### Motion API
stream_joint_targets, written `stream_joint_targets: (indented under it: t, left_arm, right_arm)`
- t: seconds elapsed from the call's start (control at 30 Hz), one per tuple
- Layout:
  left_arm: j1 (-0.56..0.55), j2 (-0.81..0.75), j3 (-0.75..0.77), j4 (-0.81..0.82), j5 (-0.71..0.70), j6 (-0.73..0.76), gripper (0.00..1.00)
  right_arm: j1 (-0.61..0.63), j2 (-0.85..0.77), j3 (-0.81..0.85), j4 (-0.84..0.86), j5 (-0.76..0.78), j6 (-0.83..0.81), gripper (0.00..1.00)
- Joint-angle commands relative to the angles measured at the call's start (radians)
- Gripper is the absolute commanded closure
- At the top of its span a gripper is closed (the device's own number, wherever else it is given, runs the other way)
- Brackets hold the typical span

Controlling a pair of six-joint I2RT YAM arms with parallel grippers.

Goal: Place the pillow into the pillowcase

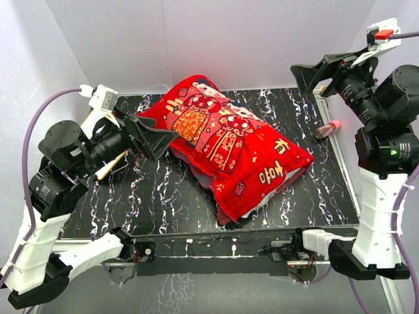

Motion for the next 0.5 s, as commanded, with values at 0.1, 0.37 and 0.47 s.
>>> stream_joint_targets:
  t: [0.1,0.37,0.47]
  left_arm:
    - [0.002,-0.015,-0.016,0.054,0.030,-0.013,0.03]
    - [0.001,-0.017,-0.022,0.058,0.036,-0.013,0.03]
    - [0.002,-0.019,-0.023,0.060,0.037,-0.012,0.03]
  right_arm:
    - [0.000,-0.027,-0.010,0.016,0.011,-0.006,0.01]
    - [0.000,-0.031,-0.013,0.016,0.015,-0.007,0.01]
    - [0.000,-0.031,-0.009,0.017,0.014,-0.009,0.01]
